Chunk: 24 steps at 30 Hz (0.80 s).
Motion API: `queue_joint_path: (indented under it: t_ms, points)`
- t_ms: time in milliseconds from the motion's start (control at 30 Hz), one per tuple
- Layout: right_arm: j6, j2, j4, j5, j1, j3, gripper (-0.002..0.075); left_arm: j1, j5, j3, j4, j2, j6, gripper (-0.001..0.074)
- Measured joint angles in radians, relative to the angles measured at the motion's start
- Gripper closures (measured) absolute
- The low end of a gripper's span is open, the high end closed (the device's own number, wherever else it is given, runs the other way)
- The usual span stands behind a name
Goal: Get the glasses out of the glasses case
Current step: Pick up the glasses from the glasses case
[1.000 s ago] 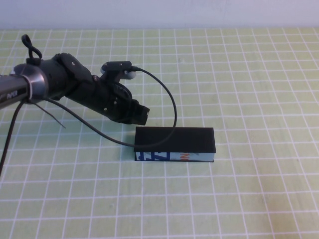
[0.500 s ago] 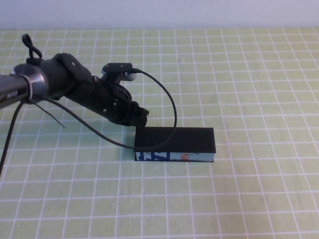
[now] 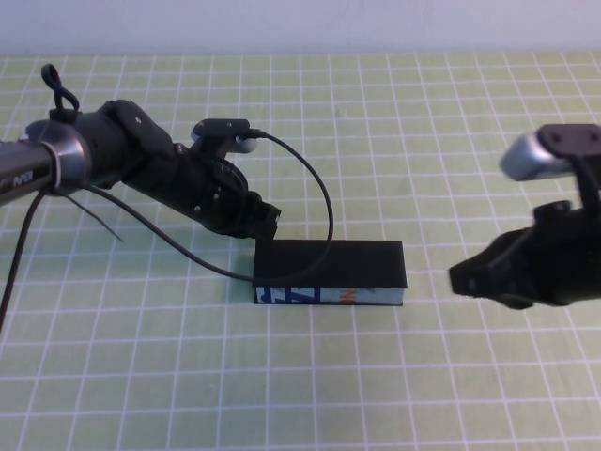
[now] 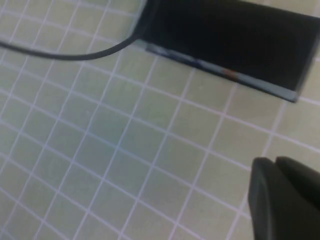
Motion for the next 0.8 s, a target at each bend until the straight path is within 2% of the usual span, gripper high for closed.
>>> queue_joint_path:
  t_ms: [233, 433, 533, 700, 800]
  points:
    - [0.048, 0.216, -0.26, -0.058, 0.319, -0.166, 0.0743, 0.0, 0.014, 0.0, 0.0, 0.0, 0.0, 0.0739]
    - [0.029, 0.339, -0.534, -0.104, 0.461, -0.228, 0.0734, 0.0, 0.019, 0.0, 0.0, 0.0, 0.0, 0.0739]
    - [-0.056, 0.387, -0.583, -0.148, 0.484, -0.232, 0.067, 0.0, 0.019, 0.0, 0.0, 0.0, 0.0, 0.0739]
    - [-0.119, 0.44, -0.637, -0.236, 0.489, -0.236, 0.047, 0.0, 0.021, 0.0, 0.0, 0.0, 0.0, 0.0739]
    - [-0.125, 0.46, -0.699, -0.299, 0.489, -0.236, 0.0417, 0.0, 0.021, 0.0, 0.0, 0.0, 0.0, 0.0739]
